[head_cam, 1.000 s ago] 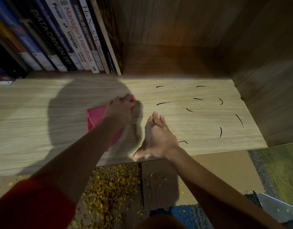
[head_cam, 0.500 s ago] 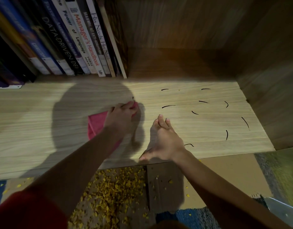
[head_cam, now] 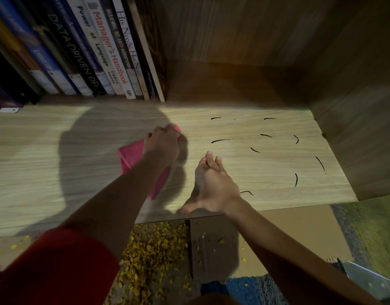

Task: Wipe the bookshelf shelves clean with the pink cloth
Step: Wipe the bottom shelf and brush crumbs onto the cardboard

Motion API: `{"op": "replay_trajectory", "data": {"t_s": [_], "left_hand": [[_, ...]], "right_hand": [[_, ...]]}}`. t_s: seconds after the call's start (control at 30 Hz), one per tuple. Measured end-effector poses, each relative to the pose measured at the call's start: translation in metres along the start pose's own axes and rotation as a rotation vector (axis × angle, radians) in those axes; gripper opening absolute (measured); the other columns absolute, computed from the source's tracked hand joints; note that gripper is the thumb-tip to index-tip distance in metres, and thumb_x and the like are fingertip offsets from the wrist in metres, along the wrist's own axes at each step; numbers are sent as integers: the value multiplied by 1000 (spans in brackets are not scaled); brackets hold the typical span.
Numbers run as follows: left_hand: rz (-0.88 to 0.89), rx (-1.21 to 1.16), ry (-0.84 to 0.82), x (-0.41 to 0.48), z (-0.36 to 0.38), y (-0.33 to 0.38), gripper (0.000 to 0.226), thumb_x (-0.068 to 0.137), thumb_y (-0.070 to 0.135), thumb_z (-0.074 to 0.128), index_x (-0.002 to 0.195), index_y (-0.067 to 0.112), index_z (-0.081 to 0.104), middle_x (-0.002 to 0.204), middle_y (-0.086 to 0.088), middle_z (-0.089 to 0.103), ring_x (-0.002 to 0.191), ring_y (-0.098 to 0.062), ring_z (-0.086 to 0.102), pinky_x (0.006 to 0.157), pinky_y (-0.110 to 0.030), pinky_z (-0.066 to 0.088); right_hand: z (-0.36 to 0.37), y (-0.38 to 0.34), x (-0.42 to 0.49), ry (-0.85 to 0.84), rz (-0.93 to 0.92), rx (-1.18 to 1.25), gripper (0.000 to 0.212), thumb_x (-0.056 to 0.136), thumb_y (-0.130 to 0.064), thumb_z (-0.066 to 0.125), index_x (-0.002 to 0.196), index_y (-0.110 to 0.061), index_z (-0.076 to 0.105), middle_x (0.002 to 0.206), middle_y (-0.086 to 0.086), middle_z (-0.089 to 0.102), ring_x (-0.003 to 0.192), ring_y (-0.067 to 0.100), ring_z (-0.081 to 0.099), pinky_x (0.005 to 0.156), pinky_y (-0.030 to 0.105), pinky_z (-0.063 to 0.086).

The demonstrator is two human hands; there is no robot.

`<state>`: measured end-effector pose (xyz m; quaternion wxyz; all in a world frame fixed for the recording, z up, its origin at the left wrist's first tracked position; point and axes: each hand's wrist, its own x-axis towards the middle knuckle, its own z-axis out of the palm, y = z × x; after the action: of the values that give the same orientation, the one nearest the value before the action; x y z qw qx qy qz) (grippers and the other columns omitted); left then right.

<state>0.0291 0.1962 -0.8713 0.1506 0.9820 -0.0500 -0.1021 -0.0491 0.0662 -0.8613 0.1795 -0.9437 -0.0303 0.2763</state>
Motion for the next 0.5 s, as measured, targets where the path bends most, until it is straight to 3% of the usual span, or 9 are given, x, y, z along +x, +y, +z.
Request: {"op": "replay_trajectory", "data": {"t_s": [0.07,0.17,0.37,0.5], "left_hand": [[-41,-66,-5,8,-6,3,35,91,3,43,124,8,51,125,-16,52,118,-29,45,99,-37,33],[-62,-42,-6,8,-7,8,37,91,1,41,127,4,47,129,-18,48,120,-31,43,101,-38,33],[90,89,-32,-11,8,-6,54,92,7,38,144,18,32,151,3,28,133,-23,28,108,-41,25],[9,56,17,7,0,-5,39,91,5,41,129,12,47,131,-10,46,123,-26,40,103,-38,30]], "right_hand": [[0,0,0,0,-1,-5,143,49,-54,85,148,-3,-4,156,5,-16,143,25,-16,118,38,10],[0,0,0,-1,5,-4,142,49,-53,85,148,-3,-4,156,3,-16,143,24,-16,118,39,12],[-1,-1,-1,-4,0,-4,140,53,-52,84,148,-3,-6,156,3,-17,143,23,-16,119,37,9],[-1,-1,-1,-13,0,14,140,53,-49,85,147,-3,-7,156,4,-18,143,23,-17,118,36,8]]}}
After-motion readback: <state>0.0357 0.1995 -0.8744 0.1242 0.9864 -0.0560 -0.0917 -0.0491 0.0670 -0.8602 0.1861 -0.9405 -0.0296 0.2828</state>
